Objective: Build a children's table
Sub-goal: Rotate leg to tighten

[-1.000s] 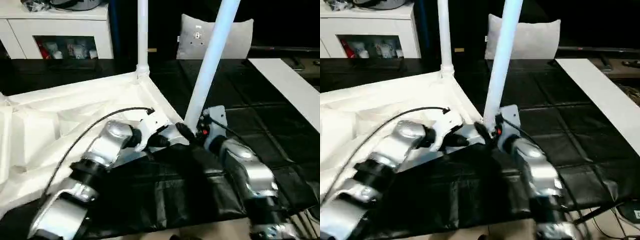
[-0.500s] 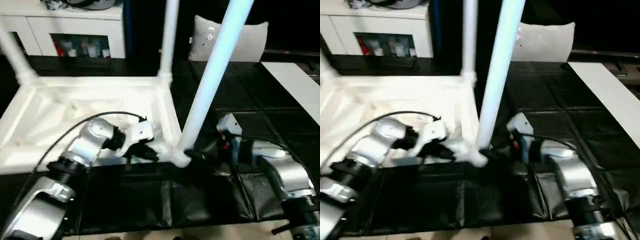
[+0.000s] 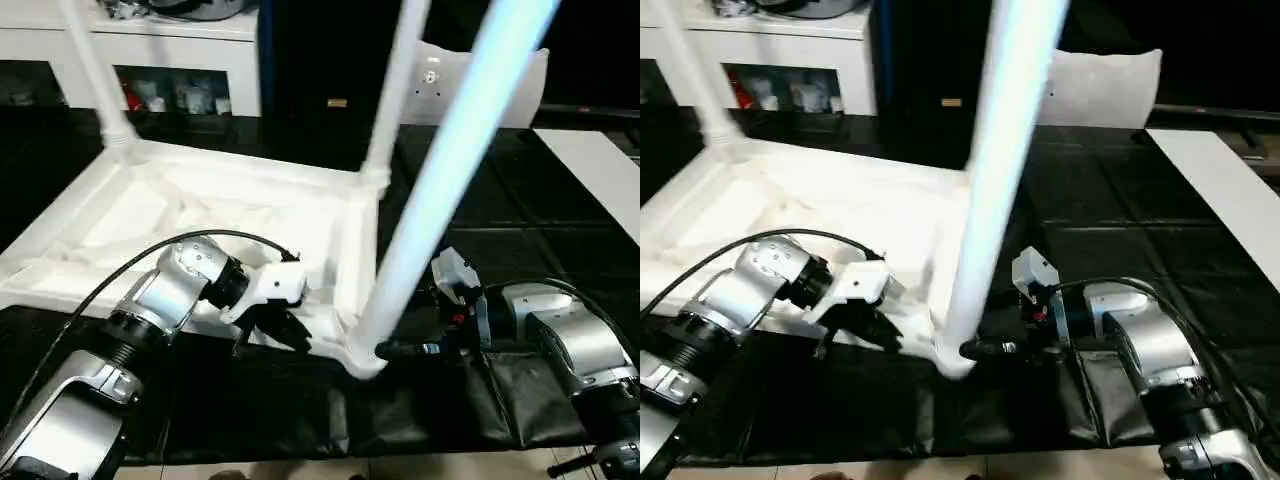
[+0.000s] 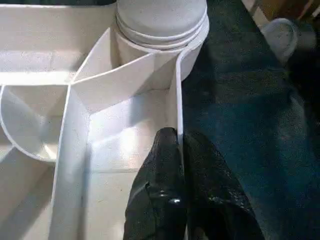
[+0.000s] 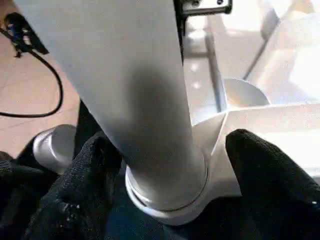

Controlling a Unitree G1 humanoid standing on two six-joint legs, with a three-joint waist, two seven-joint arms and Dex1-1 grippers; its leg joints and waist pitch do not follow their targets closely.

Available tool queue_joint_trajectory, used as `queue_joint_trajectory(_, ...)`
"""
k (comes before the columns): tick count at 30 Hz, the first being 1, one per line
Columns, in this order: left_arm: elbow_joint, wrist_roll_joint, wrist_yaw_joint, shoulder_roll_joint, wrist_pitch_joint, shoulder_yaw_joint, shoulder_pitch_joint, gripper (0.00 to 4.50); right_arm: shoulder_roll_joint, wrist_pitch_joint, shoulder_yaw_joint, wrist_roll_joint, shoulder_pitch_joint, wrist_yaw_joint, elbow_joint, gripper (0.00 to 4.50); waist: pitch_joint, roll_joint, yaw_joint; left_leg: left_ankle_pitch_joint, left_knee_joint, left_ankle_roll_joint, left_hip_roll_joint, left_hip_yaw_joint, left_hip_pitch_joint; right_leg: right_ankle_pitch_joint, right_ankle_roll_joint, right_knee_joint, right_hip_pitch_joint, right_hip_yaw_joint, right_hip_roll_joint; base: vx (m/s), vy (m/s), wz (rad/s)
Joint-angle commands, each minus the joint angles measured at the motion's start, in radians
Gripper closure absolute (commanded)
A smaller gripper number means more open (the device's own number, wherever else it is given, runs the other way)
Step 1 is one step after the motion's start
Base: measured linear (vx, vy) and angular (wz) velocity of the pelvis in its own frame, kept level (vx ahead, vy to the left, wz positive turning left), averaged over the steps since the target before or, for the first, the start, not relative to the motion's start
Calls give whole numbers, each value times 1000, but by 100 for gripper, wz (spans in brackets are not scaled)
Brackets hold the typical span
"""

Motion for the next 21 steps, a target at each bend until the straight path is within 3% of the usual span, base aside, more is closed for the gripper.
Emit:
queue_joint_trajectory(1, -32, -11, -51, -17, -30, -33, -21, 450, 0, -11, 5, 17, -15, 11, 8, 116, -67, 1, -7, -141, -64, 69, 36, 1, 4, -285, -182, -59, 61, 63, -74, 0, 0, 0)
queue_joint_trajectory(15, -25, -11, -39, -21, -24, -30, -18, 450, 19, 39, 28, 48, 15, 52, -30, 232, -69, 1, -6, -133, -64, 64, 35, 1, 4, -277, -175, -59, 62, 63, -73, 0, 0, 0)
queue_joint_trajectory(21, -37, -28, 34, -48, 92, 5, -11, 450, 49, 128, 1, 103, 58, -38, -103, 241, -69, 3, -4, -137, -65, 56, 36, 0, 7, -289, -170, -61, 62, 64, -74, 0, 0, 0)
